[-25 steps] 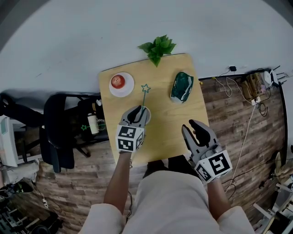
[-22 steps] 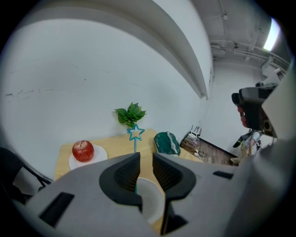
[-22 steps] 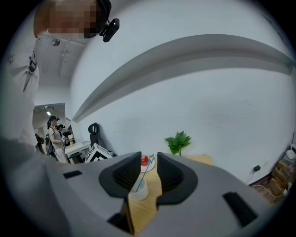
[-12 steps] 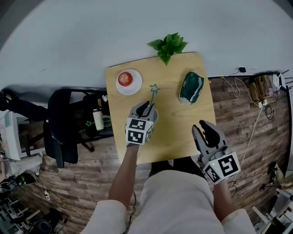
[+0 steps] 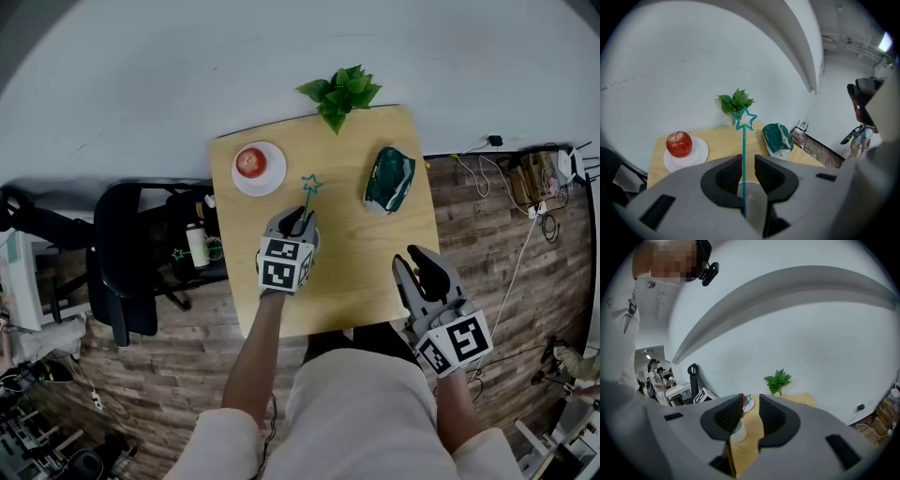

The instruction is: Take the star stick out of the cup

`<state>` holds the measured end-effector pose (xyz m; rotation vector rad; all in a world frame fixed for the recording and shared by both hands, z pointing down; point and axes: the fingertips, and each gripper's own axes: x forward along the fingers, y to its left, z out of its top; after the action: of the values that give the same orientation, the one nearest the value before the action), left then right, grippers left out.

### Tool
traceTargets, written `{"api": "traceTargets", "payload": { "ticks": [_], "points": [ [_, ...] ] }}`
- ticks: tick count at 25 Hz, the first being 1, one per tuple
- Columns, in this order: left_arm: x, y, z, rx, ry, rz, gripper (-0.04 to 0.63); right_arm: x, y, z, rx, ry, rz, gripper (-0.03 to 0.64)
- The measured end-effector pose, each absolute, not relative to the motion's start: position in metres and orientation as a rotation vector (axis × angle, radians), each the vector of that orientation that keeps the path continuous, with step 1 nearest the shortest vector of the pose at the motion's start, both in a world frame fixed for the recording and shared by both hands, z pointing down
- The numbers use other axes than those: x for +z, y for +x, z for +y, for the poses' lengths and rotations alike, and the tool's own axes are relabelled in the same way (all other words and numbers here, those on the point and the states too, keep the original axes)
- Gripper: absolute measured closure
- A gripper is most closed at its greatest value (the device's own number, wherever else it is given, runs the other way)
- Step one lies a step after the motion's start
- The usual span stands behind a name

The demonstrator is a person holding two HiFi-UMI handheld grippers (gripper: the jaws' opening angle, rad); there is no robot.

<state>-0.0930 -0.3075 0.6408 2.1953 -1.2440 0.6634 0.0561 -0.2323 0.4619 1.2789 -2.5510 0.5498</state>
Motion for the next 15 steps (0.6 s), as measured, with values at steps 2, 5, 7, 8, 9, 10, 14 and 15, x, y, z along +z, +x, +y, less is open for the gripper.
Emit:
{"api": "traceTargets", "payload": {
  "ticks": [2, 5, 7, 8, 9, 10, 14, 15],
  "points": [
    [0.6445, -0.0928, -0.3084, 0.676, 2.184, -1.244, 0.532, 0.4627, 0.0572, -0.2335, 0.553, 1.281, -2.548, 0.514],
    [0.6479, -0.0958, -0.3115, 0.692, 2.159, -1.266, 0.532, 0.4622, 0.0590, -0.2358, 0.555, 1.285, -2.548, 0.514],
    [0.6487, -0.0969, -0.3123, 0.694, 2.148, -1.278, 0.534, 0.4619, 0.0606, -0.2361, 0.555, 1.287, -2.547, 0.514],
    [0.6492, -0.0971, -0.3124, 0.694, 2.146, -1.280, 0.534, 0.4622, 0.0613, -0.2361, 0.556, 1.288, -2.546, 0.514],
    [0.6497, -0.0976, -0.3126, 0.697, 2.145, -1.281, 0.534, 0.4627, 0.0615, -0.2362, 0.557, 1.289, -2.544, 0.514],
    [0.6501, -0.0983, -0.3130, 0.700, 2.144, -1.282, 0.534, 0.4631, 0.0613, -0.2365, 0.558, 1.290, -2.543, 0.515],
    [0.6505, -0.1006, -0.3136, 0.710, 2.145, -1.284, 0.555, 0.4631, 0.0593, -0.2367, 0.558, 1.292, -2.543, 0.515],
    [0.6507, -0.1008, -0.3133, 0.711, 2.146, -1.283, 0.558, 0.4629, 0.0587, -0.2364, 0.560, 1.293, -2.544, 0.515]
  ]
}}
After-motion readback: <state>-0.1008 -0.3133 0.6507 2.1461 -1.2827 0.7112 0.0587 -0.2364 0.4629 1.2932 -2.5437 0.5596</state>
